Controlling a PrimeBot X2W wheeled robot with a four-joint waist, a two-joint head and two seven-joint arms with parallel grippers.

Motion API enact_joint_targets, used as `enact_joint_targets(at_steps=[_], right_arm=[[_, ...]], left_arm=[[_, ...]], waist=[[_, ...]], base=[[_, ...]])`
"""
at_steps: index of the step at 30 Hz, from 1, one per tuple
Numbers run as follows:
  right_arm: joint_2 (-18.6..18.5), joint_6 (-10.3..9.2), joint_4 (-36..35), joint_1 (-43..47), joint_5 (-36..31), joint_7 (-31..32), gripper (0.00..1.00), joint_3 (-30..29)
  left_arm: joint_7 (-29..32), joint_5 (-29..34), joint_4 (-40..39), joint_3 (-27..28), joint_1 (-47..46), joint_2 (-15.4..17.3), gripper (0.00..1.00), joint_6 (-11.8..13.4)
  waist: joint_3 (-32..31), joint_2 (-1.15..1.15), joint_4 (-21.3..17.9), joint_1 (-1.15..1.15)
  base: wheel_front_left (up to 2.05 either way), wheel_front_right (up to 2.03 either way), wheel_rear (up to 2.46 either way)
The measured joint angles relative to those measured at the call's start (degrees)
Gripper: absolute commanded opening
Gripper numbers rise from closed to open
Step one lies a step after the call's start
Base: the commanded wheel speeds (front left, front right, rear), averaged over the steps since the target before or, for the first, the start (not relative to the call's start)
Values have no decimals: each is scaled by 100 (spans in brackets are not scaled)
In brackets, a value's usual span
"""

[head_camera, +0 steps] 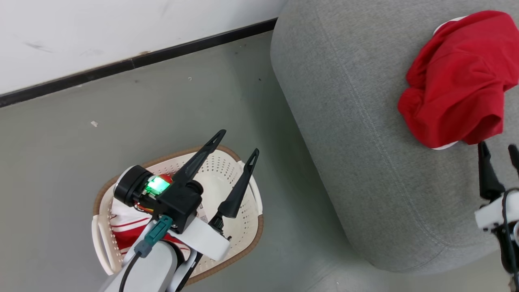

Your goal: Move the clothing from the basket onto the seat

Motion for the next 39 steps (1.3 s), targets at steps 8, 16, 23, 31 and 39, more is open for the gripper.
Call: enact_joint_targets(at_steps=[8,16,23,31,39], right_arm=[[152,0,-912,453,-246,-2,100,-159],[160,0,-1595,428,-482,-9,100,396],[168,0,-1636,293,-665,-9,100,1084],[186,0,-1563,-65,-944,-9,100,1527],[368,0,-1374,-155,-1058,-9,100,1905]], left_arm=[[-118,-51,111,186,27,76,100,8],[-320,-126,236,474,207,165,100,181],[-446,-207,282,793,510,168,100,444],[-537,-388,371,1237,994,171,100,764],[-612,-555,426,1537,1478,35,100,966]], waist=[[-134,0,-228,0],[-392,0,-317,0],[-645,0,-173,0],[-928,0,158,0],[-1275,0,592,0]], base=[[0,0,0],[0,0,0],[0,0,0],[0,0,0],[0,0,0]])
